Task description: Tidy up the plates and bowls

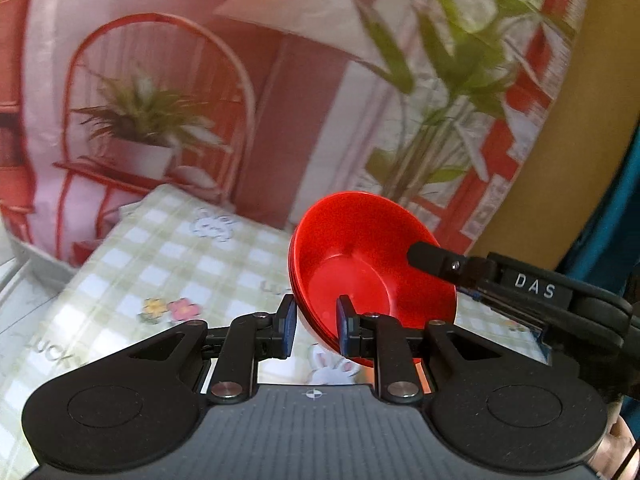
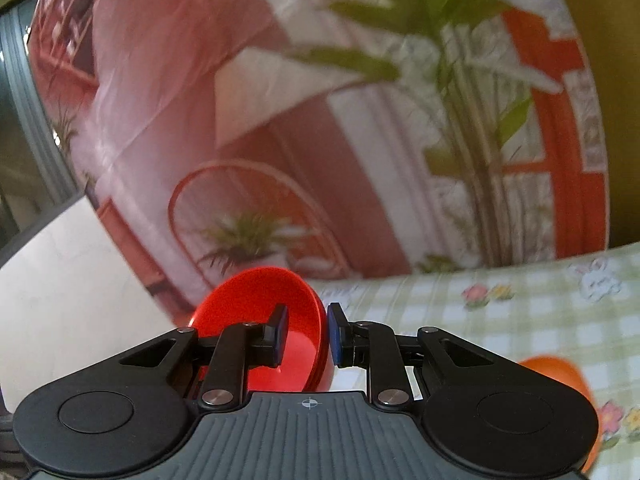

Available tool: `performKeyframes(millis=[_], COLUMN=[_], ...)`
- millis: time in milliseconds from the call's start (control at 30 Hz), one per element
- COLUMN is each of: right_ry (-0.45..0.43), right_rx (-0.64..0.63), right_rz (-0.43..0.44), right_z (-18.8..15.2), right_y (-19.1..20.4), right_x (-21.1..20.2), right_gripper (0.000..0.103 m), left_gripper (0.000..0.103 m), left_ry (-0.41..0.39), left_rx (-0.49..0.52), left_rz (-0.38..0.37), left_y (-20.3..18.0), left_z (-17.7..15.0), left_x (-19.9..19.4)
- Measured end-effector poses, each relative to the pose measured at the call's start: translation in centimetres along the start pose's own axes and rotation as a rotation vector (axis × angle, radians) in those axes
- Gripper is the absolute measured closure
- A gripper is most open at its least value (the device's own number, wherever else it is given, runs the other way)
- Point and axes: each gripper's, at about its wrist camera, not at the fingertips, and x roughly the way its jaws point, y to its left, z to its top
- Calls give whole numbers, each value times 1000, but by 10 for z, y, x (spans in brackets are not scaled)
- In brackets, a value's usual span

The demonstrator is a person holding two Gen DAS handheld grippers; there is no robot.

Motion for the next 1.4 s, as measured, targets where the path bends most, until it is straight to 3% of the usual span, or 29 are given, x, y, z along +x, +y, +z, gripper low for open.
performKeyframes(millis=[300,800,1133,1400], right_ry=[-29,-18,-10,43], right_rx=[51,206,270,290], right_rz=[-64,-167,-215,-217], right_z=[7,-19,-32,-46], right_y=[-58,-143,-180,-186], right_x=[-15,-33,-41,-27], right_gripper=[82,82,82,82], left_gripper=[81,81,81,81], left_ry=[63,201,272,325], left_rx=[64,204,276,293], left_rz=[-35,-61,-128,-96], left_y=[-46,-96,-114,-111], left_z=[-5,-25,-33,-41], left_x=[43,107,138,155])
